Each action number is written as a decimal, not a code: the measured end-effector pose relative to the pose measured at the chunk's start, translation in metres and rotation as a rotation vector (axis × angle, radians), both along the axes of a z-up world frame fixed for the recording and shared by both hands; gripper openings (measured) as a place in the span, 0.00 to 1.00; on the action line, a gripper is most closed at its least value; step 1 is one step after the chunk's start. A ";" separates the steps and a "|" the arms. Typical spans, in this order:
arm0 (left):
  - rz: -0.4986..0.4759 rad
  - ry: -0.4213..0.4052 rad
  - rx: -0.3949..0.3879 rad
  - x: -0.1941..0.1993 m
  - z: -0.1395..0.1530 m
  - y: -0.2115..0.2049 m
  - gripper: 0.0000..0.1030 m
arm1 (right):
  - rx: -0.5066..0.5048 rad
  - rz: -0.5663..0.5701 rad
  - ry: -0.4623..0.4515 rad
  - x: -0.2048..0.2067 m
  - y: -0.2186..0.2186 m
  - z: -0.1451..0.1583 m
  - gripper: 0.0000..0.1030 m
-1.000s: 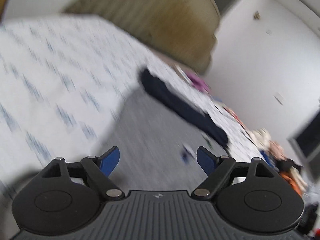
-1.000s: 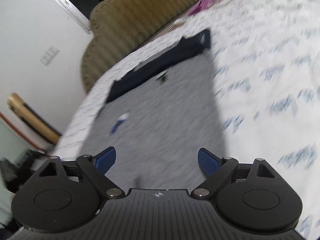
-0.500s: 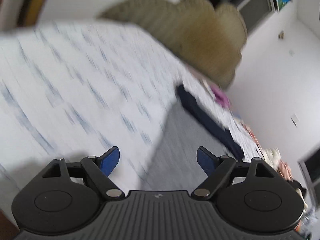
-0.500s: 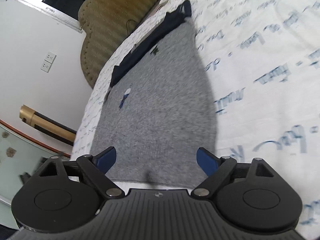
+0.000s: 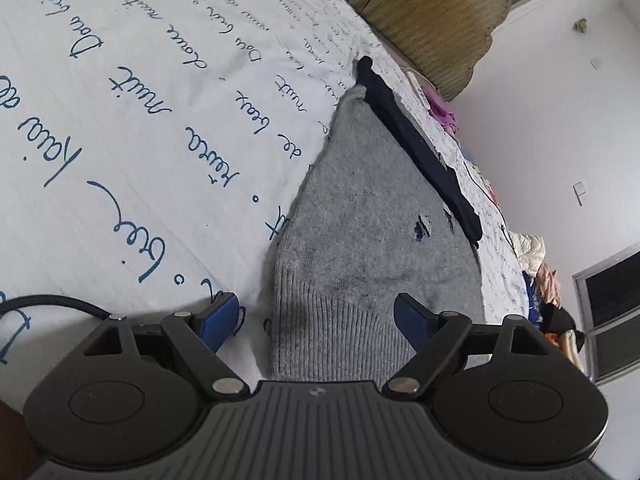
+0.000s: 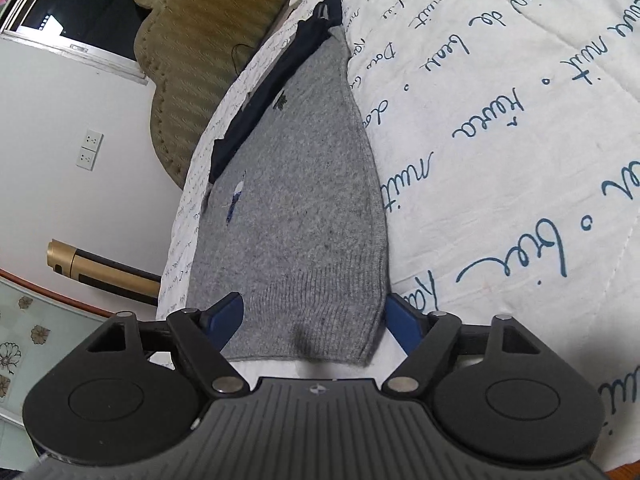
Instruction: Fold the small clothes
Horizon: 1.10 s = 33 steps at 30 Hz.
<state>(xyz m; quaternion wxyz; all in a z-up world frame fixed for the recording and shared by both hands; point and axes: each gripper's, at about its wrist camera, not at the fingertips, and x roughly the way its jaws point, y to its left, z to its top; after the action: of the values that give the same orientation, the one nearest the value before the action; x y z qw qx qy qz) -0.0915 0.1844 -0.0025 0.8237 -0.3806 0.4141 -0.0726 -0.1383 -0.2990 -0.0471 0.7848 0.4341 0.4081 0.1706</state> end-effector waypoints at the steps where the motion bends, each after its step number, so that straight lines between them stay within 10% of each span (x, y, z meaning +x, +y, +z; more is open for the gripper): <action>1: 0.014 0.001 -0.004 0.000 0.001 0.005 0.83 | 0.005 -0.002 0.001 0.000 -0.001 -0.001 0.78; 15: -0.118 0.062 -0.402 0.021 -0.025 0.006 0.83 | 0.188 0.023 0.005 0.011 -0.010 -0.014 0.80; 24: -0.132 0.074 -0.384 0.023 -0.028 -0.002 0.80 | 0.379 0.007 0.040 0.011 -0.019 -0.026 0.77; 28: -0.127 0.085 -0.372 0.024 -0.029 0.000 0.72 | 0.346 0.009 0.071 0.014 -0.015 -0.029 0.46; 31: -0.113 0.115 -0.325 0.024 -0.031 0.000 0.43 | 0.275 0.016 0.129 0.017 -0.011 -0.037 0.11; 33: -0.104 0.139 -0.305 0.023 -0.037 0.001 0.28 | 0.280 0.010 0.149 0.016 -0.012 -0.046 0.06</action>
<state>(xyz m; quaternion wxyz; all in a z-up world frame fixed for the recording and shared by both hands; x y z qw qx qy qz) -0.0681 0.1854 -0.0391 0.7208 -0.4833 0.4735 -0.1506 -0.1222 -0.3107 -0.0931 0.6834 0.5486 0.4396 0.1971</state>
